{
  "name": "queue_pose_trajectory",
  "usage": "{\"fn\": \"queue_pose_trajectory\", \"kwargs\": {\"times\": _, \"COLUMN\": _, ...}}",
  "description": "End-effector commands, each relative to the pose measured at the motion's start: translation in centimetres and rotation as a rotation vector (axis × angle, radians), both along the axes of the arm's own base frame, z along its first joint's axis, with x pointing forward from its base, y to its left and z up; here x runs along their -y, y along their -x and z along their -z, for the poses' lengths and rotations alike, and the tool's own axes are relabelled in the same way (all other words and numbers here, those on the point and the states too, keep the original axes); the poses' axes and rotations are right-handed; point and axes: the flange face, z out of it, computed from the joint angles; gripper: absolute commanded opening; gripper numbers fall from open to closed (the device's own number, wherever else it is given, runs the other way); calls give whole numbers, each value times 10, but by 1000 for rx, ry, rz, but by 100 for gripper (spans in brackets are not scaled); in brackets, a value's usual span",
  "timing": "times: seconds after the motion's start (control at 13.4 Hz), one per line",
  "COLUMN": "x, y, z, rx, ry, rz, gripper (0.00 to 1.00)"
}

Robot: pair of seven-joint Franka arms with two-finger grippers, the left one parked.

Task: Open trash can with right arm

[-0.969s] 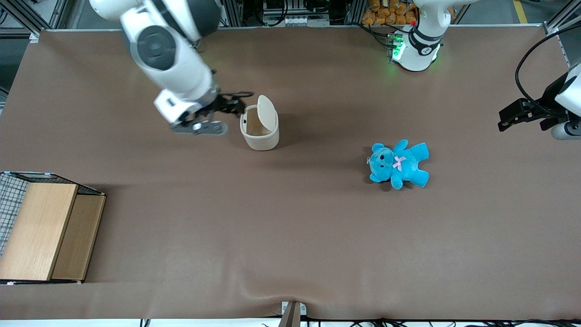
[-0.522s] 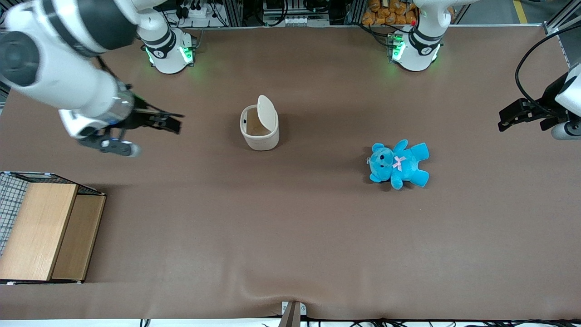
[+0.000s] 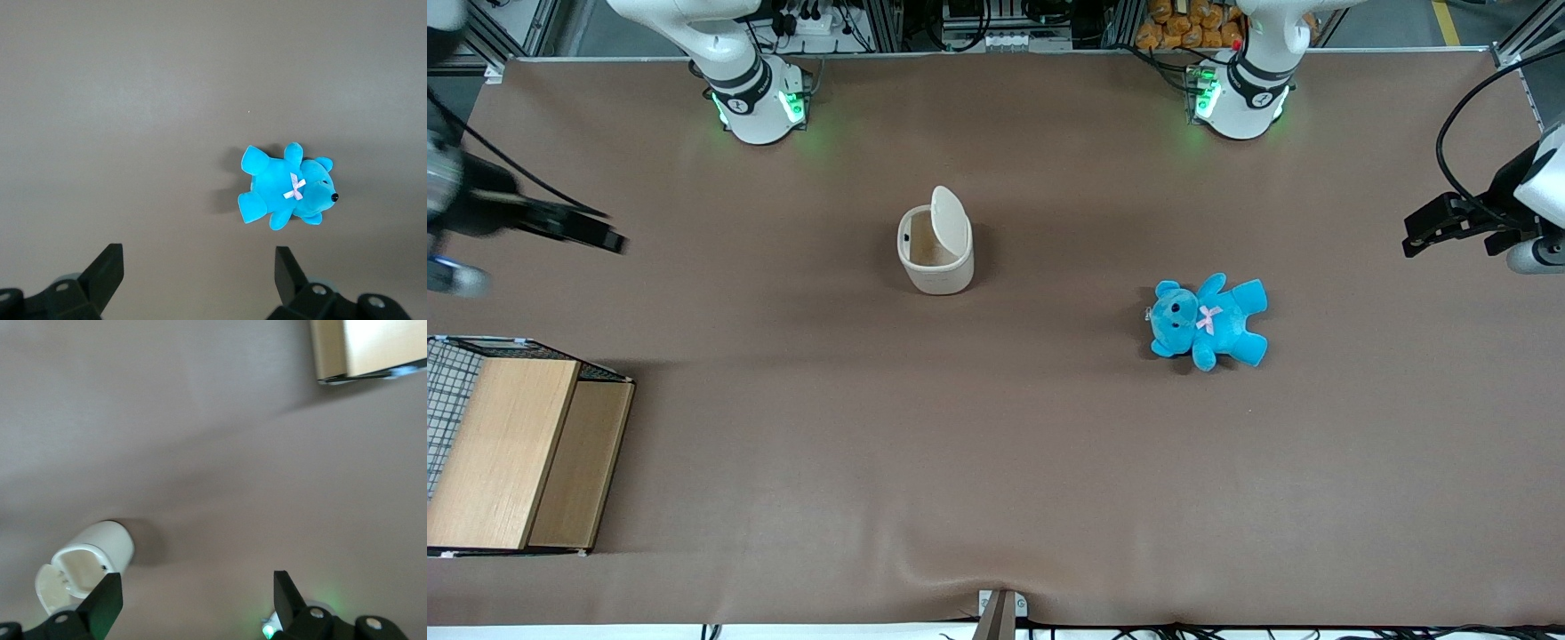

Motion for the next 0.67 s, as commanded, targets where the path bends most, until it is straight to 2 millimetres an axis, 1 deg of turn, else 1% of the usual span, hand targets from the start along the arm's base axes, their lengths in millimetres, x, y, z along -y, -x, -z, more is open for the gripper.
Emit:
{"fn": "queue_pose_trajectory", "kwargs": {"times": 0.0, "x": 3, "y": 29, "z": -33, "rx": 29, "ry": 96, "rz": -23, "gripper": 100}}
{"fn": "queue_pose_trajectory", "kwargs": {"times": 0.07, "x": 2, "y": 35, "z": -39, "rx": 32, "ry": 99, "rz": -26, "gripper": 100}}
{"fn": "queue_pose_trajectory", "kwargs": {"times": 0.22, "x": 2, "y": 47, "z": -43, "rx": 34, "ry": 98, "rz": -26, "gripper": 100}}
{"fn": "queue_pose_trajectory", "kwargs": {"times": 0.3, "x": 2, "y": 60, "z": -46, "rx": 50, "ry": 98, "rz": -25, "gripper": 100}}
{"fn": "queue_pose_trajectory", "kwargs": {"times": 0.45, "x": 4, "y": 80, "z": -43, "rx": 104, "ry": 97, "rz": -20, "gripper": 100}}
{"fn": "queue_pose_trajectory", "kwargs": {"times": 0.52, "x": 4, "y": 82, "z": -40, "rx": 103, "ry": 97, "rz": -22, "gripper": 100}}
{"fn": "queue_pose_trajectory", "kwargs": {"times": 0.6, "x": 7, "y": 81, "z": -38, "rx": 103, "ry": 97, "rz": -15, "gripper": 100}}
